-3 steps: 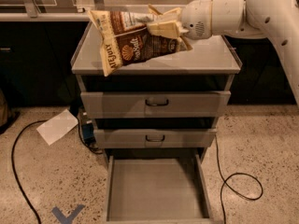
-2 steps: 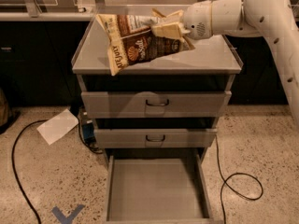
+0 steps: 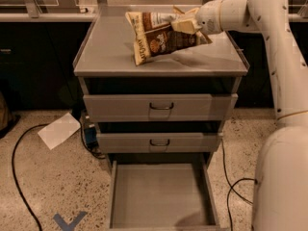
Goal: Pick brown chip bag from bottom drawer and place on counter
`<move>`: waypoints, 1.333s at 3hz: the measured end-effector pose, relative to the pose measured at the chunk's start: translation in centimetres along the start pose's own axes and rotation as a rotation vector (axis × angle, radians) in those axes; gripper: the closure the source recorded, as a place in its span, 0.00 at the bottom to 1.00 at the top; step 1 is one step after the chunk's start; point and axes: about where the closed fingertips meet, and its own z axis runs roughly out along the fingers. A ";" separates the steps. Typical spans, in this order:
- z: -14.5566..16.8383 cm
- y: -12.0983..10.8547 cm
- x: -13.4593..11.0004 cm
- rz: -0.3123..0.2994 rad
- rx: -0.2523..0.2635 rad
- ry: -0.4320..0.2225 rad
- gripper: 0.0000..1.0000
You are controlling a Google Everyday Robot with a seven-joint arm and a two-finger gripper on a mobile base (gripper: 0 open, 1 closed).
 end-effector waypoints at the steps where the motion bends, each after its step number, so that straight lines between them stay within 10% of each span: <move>1: -1.4 -1.4 -1.1 -0.009 0.037 -0.021 1.00; 4: 0.6 -2.0 3.5 0.083 0.051 0.016 1.00</move>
Offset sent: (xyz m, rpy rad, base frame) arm 0.0060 -0.0147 0.0183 0.0140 -0.0330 -0.0300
